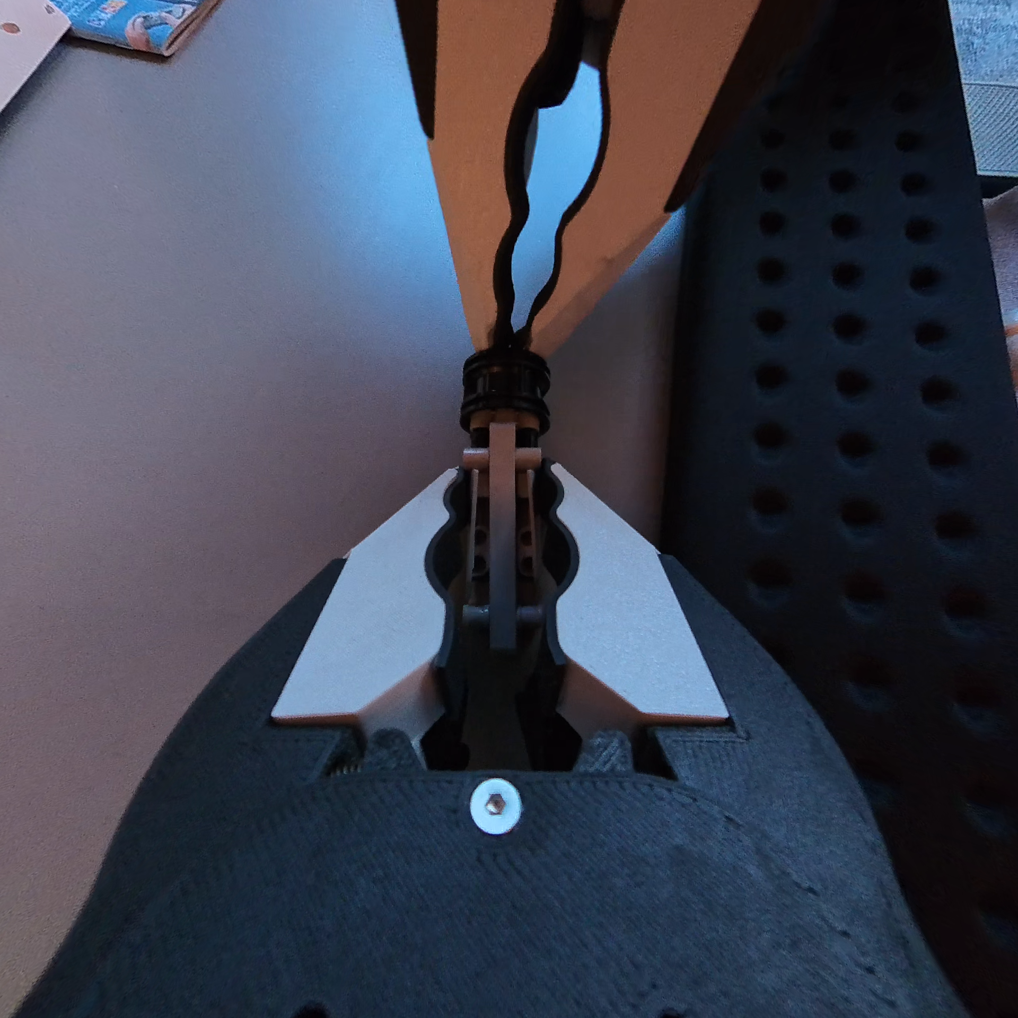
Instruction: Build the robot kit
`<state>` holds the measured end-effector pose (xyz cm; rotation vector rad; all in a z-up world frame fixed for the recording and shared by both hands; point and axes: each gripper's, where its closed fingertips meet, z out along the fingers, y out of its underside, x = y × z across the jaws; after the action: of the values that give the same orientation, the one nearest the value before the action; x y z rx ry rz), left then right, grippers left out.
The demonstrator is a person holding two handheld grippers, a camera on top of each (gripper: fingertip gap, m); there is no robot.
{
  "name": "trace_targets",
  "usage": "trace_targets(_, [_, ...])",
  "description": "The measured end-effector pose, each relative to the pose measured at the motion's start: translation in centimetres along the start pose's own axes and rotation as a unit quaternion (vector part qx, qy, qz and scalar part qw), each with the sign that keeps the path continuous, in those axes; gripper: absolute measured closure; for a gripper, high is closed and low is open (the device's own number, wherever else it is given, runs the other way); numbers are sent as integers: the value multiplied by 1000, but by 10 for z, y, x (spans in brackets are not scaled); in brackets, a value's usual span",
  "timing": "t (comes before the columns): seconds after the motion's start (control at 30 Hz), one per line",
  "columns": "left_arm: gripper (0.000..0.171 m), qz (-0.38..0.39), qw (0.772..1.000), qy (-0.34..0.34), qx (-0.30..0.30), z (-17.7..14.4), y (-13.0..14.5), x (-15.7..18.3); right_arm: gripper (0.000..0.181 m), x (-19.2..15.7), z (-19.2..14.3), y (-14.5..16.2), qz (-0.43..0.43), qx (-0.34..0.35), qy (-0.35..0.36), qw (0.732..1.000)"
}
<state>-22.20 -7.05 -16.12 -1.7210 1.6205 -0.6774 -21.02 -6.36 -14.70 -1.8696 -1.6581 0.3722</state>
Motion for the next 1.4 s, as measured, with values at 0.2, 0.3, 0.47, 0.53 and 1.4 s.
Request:
trace_targets(0.2, [149, 1, 1000, 0, 0, 0, 0, 0, 181, 0, 1, 0, -36, -6, -4, 999])
trace_targets(0.3, [149, 2, 1000, -1, 0, 0, 0, 0, 181, 0, 2, 0, -55, 4, -53, 997])
trace_targets(0.47, [149, 1, 1000, -1, 0, 0, 0, 0, 181, -1, 2, -2, -50, -2, -84, 995])
trace_targets(0.53, [149, 2, 1000, -1, 0, 0, 0, 0, 181, -2, 2, -3, -28, -8, -69, 997])
trace_targets(1.4, [148, -3, 1000, -9, 0, 1, -1, -3, 181, 3, 5, -3, 61, 10, -1, 998])
